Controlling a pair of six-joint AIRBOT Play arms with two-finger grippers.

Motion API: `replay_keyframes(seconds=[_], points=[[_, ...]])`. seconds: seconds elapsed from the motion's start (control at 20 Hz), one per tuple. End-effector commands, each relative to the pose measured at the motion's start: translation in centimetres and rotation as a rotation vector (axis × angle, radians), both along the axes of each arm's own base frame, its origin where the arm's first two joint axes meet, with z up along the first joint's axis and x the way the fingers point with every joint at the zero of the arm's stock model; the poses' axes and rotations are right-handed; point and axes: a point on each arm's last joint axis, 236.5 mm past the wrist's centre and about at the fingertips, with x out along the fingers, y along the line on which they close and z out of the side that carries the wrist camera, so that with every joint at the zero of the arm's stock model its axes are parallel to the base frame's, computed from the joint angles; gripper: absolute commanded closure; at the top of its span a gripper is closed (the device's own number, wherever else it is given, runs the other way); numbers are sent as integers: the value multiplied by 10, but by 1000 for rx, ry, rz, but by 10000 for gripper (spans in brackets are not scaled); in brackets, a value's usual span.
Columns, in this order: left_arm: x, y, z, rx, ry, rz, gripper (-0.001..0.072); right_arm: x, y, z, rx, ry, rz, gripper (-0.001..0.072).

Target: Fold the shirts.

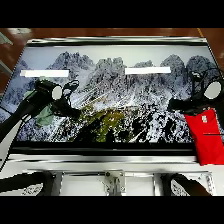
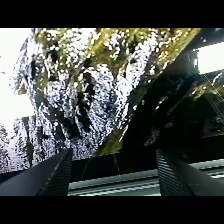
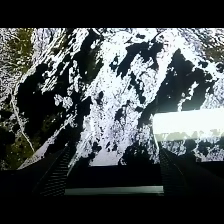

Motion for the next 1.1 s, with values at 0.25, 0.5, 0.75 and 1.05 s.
replay_keyframes(seconds=[0.25,0.5,0.75,1.05], points=[[0,0,0,0,0,0,114,0,0,0,0,0,1,33],[0,0,0,0,0,0,114,11,3,4,15,-49,-6,33],[3,-2,0,-7,-12,0,113,18,8,6,34,-77,-4,33],[44,-22,6,-94,-188,-2,116,-3,22,3,96,12,0,34]])
